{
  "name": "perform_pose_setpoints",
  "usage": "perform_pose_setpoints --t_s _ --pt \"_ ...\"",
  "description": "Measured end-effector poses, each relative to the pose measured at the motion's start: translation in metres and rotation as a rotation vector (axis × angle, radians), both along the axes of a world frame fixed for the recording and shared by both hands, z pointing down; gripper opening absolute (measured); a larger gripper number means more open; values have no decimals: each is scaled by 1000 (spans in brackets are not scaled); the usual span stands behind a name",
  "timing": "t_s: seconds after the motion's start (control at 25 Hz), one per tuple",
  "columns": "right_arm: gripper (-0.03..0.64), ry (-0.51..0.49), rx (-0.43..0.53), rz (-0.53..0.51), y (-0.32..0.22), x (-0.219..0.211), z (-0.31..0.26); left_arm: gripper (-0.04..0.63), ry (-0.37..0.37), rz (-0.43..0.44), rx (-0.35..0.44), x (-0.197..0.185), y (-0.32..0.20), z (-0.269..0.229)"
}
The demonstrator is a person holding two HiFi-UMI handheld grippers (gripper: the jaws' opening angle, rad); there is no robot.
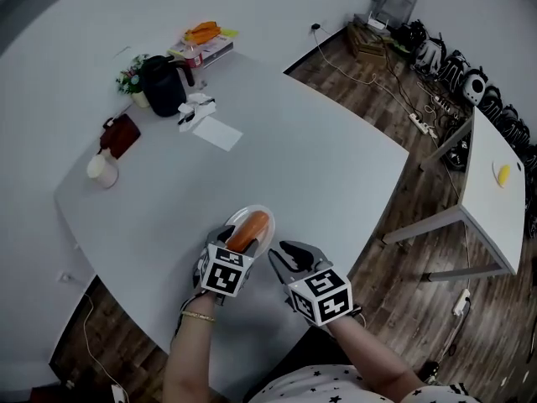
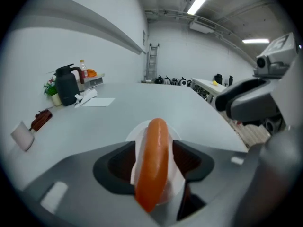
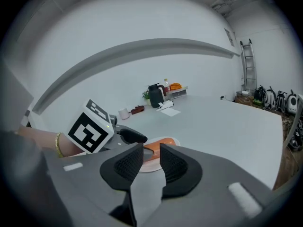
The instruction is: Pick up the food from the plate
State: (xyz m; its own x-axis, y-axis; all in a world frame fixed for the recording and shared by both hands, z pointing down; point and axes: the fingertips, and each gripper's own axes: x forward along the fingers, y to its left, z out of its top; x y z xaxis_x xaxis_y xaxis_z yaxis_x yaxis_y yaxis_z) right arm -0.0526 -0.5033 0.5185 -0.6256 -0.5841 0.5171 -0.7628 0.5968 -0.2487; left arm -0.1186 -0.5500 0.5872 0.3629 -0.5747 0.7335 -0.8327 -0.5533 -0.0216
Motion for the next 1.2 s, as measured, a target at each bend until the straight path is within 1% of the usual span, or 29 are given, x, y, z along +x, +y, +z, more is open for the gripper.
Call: perform_pose_setpoints --t_s 0.16,0.2,0.24,0.36,0.44,0.56,0.6,0.72,0.8,1.04,1.12,1.2 --pt "107 7 -28 -4 -9 0 12 249 -84 130 -111 11 -10 27" --pt "107 9 -32 -5 -10 0 14 239 -91 151 -141 14 -9 32" --pt "107 10 -36 -6 -11 1 16 213 -89 159 -166 17 -8 35" --pt "107 13 -44 -4 -14 2 22 210 -27 107 -213 18 -10 39" --pt "106 14 -48 -5 -16 2 24 210 9 76 -212 16 -12 39" --pt "106 13 -47 -10 -15 0 23 209 11 40 -165 12 -14 36" --pt "106 12 -44 -12 -13 0 21 209 23 22 -147 11 -14 32" --pt "106 10 -27 -12 -7 -1 13 209 119 -36 -104 12 -3 8" --pt "106 11 -16 -5 -1 1 10 209 174 -83 -51 13 9 -14" --pt "96 16 21 4 27 3 -6 209 298 -303 164 9 63 -74" --pt "87 18 41 4 40 0 -13 209 325 -366 219 4 88 -87" --pt "73 18 64 7 56 -3 -19 209 357 -429 256 -3 114 -94"
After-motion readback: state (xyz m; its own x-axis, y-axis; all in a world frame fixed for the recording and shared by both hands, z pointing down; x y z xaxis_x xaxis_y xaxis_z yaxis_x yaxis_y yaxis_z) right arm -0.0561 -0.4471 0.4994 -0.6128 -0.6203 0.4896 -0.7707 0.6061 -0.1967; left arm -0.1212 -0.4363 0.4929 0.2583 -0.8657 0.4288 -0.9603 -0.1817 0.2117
